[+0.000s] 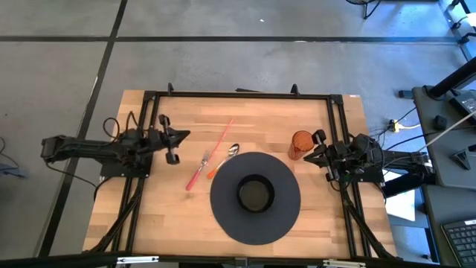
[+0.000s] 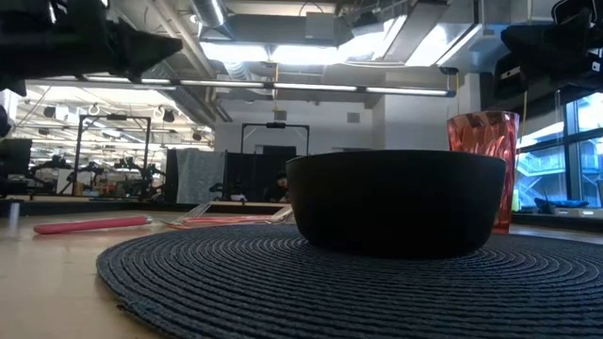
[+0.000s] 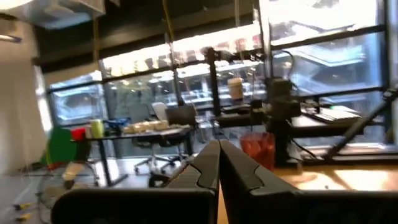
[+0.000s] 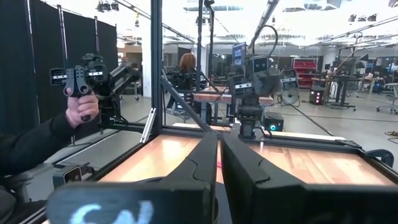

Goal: Pick & Place Utensil
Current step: Put the brown cup on the top right side of the black bowl

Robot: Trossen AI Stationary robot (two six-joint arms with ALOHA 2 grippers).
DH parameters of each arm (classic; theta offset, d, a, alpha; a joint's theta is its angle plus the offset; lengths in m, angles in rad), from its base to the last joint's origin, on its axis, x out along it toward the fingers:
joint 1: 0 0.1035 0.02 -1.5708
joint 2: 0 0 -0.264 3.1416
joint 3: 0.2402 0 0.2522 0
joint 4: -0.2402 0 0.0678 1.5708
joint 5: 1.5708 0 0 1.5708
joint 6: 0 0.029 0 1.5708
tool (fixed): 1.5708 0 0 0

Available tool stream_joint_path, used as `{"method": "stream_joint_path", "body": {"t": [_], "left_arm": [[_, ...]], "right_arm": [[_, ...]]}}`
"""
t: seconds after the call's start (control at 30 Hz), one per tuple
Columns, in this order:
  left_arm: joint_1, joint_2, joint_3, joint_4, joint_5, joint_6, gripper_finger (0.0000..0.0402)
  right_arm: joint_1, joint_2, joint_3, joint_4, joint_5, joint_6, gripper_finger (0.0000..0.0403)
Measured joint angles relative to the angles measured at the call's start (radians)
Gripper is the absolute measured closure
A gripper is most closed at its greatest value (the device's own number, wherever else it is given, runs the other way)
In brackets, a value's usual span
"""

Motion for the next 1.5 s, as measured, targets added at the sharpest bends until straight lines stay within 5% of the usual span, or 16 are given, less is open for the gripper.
{"method": "stream_joint_path", "body": {"t": [0.47,0.73,0.87,1.03,1.3,1.5], "left_arm": [[-0.112,-0.193,0.000,-0.173,-0.104,0.113,0.0400],[-0.109,-0.192,0.000,-0.194,-0.104,0.113,0.0400],[-0.109,-0.192,0.000,-0.218,-0.103,0.110,0.0400],[-0.109,-0.192,0.000,-0.223,-0.103,0.084,0.0400],[-0.109,-0.192,0.000,-0.267,-0.104,0.075,0.0400],[-0.109,-0.192,0.000,-0.270,-0.104,0.066,0.0400]], "right_arm": [[0.000,0.000,0.000,0.002,-0.044,0.066,0.0379],[0.001,0.004,0.008,0.113,-0.203,0.128,0.0379],[0.017,0.026,0.140,0.055,-0.261,0.189,0.0379],[0.068,0.152,0.391,-0.273,-0.121,0.092,0.0379],[0.183,0.481,0.751,-0.570,-0.009,0.011,0.0339],[0.293,0.737,1.015,-0.990,0.294,-0.069,0.0280]]}}
